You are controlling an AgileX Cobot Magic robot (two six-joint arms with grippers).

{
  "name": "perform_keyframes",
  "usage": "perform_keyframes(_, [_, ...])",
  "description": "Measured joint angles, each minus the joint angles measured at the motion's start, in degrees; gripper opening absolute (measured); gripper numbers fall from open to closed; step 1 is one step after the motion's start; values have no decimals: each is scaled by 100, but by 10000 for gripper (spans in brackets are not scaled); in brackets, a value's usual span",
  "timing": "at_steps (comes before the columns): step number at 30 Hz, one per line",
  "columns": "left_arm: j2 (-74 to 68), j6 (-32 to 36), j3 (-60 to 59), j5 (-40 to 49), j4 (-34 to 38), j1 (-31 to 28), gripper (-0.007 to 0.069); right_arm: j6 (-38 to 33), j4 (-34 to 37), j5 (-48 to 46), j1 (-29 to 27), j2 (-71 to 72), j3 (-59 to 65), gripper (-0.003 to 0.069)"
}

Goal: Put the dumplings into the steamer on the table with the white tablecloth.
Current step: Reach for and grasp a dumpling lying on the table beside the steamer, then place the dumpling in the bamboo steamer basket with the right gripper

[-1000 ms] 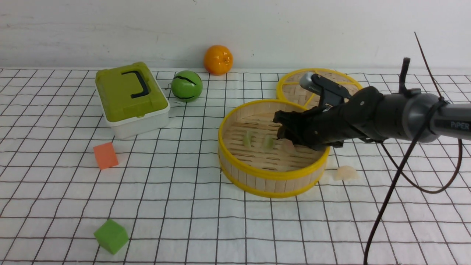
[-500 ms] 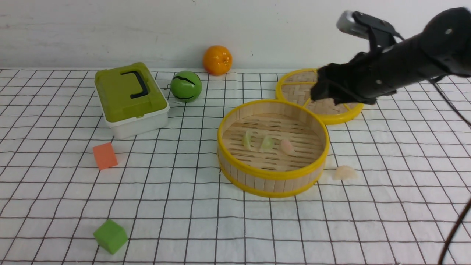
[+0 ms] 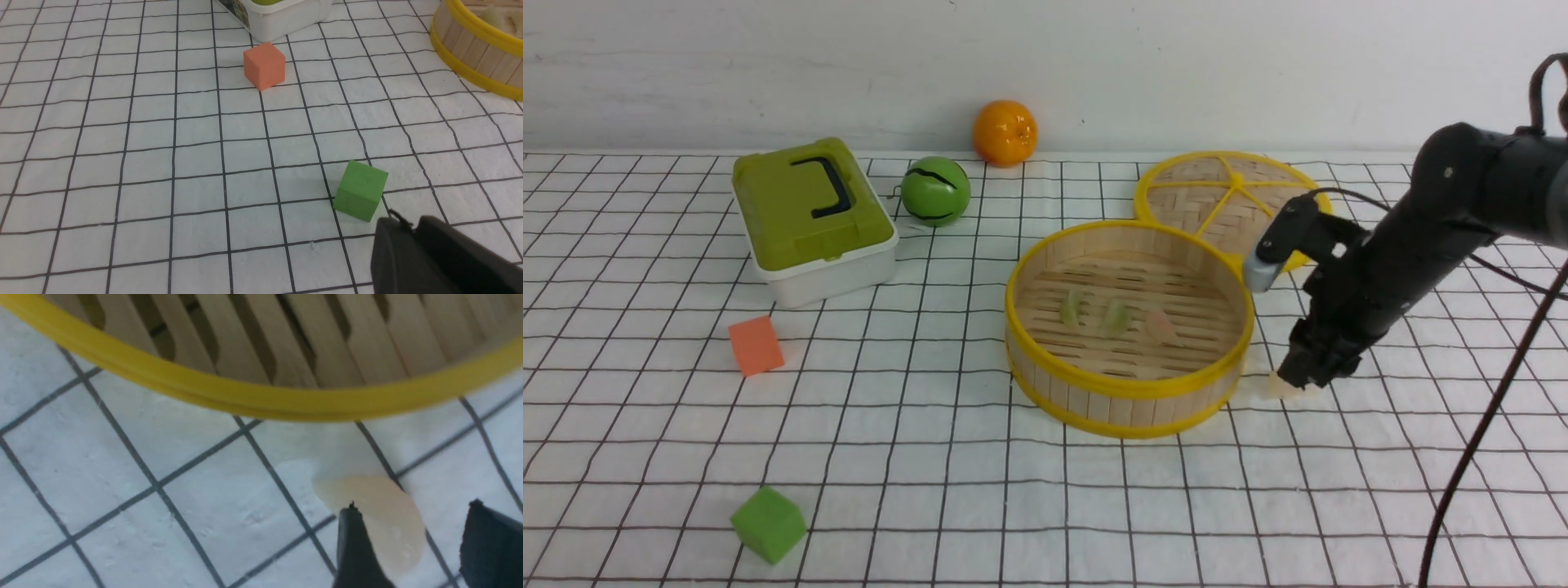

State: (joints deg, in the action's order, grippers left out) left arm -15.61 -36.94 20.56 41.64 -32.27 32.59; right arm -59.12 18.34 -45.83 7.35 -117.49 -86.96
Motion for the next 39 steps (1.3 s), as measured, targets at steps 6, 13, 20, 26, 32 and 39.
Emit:
perform_keyframes(6, [0, 0, 0, 0, -5, 0, 64, -475, 69, 202, 66, -300, -7, 318])
perform_keyframes(13, [0, 0, 0, 0, -11, 0, 71, 302, -225, 85, 66, -289, -125, 181])
perform_keyframes(20, [0, 0, 0, 0, -13, 0, 72, 2321, -863, -361, 66, 117, -627, 181])
perform_keyframes(26, [0, 0, 0, -6, -18, 0, 78, 3769, 687, -72, 129, 393, -1022, 181])
perform_keyframes(32, [0, 0, 0, -6, -24, 0, 83, 3357, 1901, 538, 361, -65, -1022, 181])
perform_keyframes(39, [0, 0, 0, -6, -34, 0, 86, 2790, 1965, 677, 376, -560, -1022, 181])
